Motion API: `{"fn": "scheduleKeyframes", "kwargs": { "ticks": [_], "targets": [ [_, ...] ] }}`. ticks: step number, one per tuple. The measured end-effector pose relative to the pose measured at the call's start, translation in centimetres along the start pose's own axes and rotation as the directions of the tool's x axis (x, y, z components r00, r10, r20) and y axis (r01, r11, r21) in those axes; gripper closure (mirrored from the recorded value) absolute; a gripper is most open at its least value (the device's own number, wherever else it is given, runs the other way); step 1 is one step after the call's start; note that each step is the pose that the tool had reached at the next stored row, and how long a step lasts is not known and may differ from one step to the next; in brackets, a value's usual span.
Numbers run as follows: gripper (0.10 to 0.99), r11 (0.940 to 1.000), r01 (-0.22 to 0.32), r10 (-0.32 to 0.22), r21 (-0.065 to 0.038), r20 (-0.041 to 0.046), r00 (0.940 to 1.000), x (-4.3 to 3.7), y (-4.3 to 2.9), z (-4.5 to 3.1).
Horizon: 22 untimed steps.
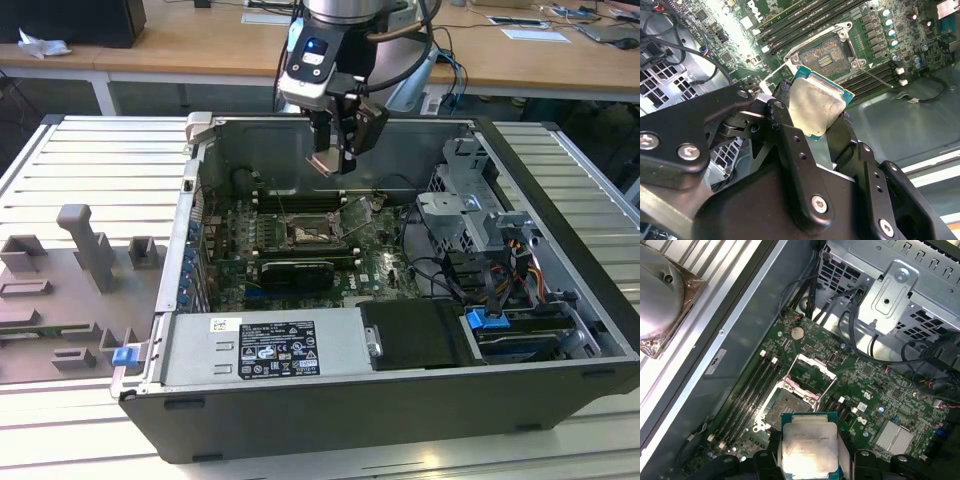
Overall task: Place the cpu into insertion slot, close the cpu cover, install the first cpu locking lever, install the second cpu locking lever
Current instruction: 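Place the cpu into insertion slot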
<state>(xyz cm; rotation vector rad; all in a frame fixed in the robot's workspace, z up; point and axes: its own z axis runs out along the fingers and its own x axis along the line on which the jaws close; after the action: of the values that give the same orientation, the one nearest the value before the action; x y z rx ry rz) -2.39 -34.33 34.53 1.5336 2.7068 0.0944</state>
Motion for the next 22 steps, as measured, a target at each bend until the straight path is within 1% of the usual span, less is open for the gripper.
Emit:
{"fn": "scheduleKeyframes", "kwargs": {
  "ticks": [10, 13, 15, 16, 18, 19, 21, 22],
  "targets": [
    [0.553, 0.9993, -0.037, 0.037, 0.000, 0.0024, 0.9993, 0.00, -0.01, 0.22],
    [0.553, 0.9972, -0.075, 0.075, 0.000, 0.0051, 0.9972, 0.00, -0.02, 0.30],
    [0.553, 0.9944, -0.106, 0.106, -0.001, 0.0070, 0.9944, 0.00, -0.03, 0.34],
    [0.553, 0.9903, -0.139, 0.139, -0.001, 0.0092, 0.9903, 0.00, -0.03, 0.39],
    [0.553, 0.9852, -0.171, 0.171, -0.002, 0.0114, 0.9852, 0.00, -0.03, 0.44],
    [0.553, 0.9809, -0.195, 0.195, -0.002, 0.0130, 0.9808, 0.00, -0.03, 0.48],
    [0.553, 0.9743, -0.225, 0.225, -0.003, 0.0150, 0.9742, 0.00, -0.04, 0.55],
    [0.553, 0.9690, -0.247, 0.247, -0.003, 0.0165, 0.9689, 0.00, -0.04, 0.61]
  ]
}}
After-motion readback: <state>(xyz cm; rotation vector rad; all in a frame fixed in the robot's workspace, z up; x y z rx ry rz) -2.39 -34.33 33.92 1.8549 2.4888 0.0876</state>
